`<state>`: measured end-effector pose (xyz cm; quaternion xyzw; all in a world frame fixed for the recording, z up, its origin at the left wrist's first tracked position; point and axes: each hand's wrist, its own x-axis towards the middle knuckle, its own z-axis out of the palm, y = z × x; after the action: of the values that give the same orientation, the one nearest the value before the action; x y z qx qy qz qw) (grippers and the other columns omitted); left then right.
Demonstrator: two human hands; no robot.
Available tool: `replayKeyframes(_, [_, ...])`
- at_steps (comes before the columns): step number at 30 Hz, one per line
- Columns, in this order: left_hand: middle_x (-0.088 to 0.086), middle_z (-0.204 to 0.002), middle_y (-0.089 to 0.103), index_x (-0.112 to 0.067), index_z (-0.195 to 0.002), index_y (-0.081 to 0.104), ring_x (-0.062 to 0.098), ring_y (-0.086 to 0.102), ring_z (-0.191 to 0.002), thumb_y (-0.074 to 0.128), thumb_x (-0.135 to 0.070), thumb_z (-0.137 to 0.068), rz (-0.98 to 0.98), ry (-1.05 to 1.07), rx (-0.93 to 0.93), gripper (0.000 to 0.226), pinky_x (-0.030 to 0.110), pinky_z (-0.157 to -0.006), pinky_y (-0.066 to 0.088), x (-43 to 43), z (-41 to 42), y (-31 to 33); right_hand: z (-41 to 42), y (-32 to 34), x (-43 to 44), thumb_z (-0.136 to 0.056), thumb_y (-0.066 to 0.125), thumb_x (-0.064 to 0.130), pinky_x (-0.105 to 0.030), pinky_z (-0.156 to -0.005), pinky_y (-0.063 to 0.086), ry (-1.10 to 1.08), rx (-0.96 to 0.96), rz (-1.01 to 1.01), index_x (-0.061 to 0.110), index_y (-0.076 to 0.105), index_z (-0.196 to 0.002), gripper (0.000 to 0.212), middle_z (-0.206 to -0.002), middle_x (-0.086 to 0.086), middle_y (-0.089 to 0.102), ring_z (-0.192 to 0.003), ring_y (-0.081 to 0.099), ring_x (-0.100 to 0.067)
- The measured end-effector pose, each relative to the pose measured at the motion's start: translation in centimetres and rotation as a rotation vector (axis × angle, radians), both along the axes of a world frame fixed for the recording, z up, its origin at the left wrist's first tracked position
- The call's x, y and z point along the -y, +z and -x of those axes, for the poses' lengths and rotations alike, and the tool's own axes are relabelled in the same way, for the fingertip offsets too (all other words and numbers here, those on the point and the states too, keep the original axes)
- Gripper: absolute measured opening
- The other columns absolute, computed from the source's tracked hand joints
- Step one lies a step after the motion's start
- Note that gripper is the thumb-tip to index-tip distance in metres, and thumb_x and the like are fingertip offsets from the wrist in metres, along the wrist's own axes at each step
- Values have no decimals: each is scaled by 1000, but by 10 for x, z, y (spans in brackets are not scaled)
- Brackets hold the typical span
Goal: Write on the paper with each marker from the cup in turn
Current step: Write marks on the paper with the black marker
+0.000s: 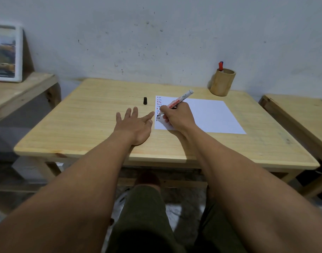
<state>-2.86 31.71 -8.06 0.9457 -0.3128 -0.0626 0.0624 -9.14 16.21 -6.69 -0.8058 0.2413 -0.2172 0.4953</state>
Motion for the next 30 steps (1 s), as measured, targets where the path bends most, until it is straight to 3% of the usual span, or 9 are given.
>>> replayKeyframes(3, [8, -168, -1, -48, -156, 6, 28, -7, -154, 11, -44, -103, 27, 10, 0, 53, 57, -120, -7, 0, 0, -1, 2, 5, 2, -87, 68, 24, -27, -57, 53, -6, 44, -120, 6, 75, -77, 22, -62, 3, 69, -51, 60, -9])
replayKeyframes(5, [7, -166, 17, -38, -156, 19, 27, 6, -154, 18, -38, -103, 123, 35, 17, 53, 57, -121, 1, 0, -1, -2, 3, 9, 2, -88, 68, 22, -24, -53, 49, 6, 59, -176, 5, 75, -79, 21, -63, 1, 67, -50, 57, -10])
replayKeyframes(9, [7, -132, 58, -21, -137, 40, 30, 46, -126, 32, -31, -100, 340, 141, 99, 39, 51, -107, 29, 5, -5, 5, 1, 13, 3, -90, 68, 22, -24, -49, 44, 28, 67, -244, 7, 70, -83, 16, -68, -2, 64, -55, 54, -13])
replayKeyframes(12, [11, -127, 59, -19, -141, 35, 35, 48, -120, 39, -32, -101, 389, 207, 105, 42, 49, -97, 33, 16, -16, 13, -1, 16, 7, -90, 71, 23, -21, -45, 43, 21, 89, -269, 10, 67, -90, 14, -73, -2, 64, -56, 54, -14])
replayKeyframes(16, [11, -138, 53, -26, -150, 32, 36, 45, -128, 47, -33, -100, 415, 242, 66, 52, 48, -100, 35, 34, -39, 20, -5, 23, 16, -88, 74, 19, -25, -50, 47, 16, 150, -295, 12, 69, -90, 10, -72, 2, 63, -58, 54, -13])
replayKeyframes(21, [4, -131, 63, -32, -138, 55, 31, 53, -124, 51, -26, -100, 430, 205, 54, 39, 42, -100, 42, 52, -63, 22, -12, 33, 25, -92, 60, 18, -27, -53, 51, -7, 208, -461, 6, 69, -87, 16, -68, -3, 58, -58, 54, -17])
replayKeyframes(24, [3, -119, 70, -26, -120, 70, 31, 60, -113, 54, -18, -98, 475, 214, 97, 27, 42, -97, 47, 57, -66, 20, -15, 36, 29, -92, 56, 17, -27, -53, 51, -3, 215, -460, 6, 66, -82, 18, -70, -6, 61, -57, 55, -17])
replayKeyframes(27, [-1, -109, 74, -25, -112, 73, 25, 66, -103, 56, -14, -94, 595, 269, 52, 26, 40, -93, 50, 60, -68, 23, -18, 37, 34, -91, 59, 16, -26, -52, 50, -11, 233, -444, 7, 65, -80, 16, -68, -4, 60, -53, 53, -14])
replayKeyframes(30, [-5, -99, 73, -26, -109, 72, 15, 67, -75, 58, -16, -94, 786, 332, -52, 22, 29, -77, 52, 64, -67, 37, -20, 43, 39, -90, 65, 15, -24, -49, 49, -40, 269, -445, 5, 67, -87, 10, -70, -5, 58, -54, 52, -14])
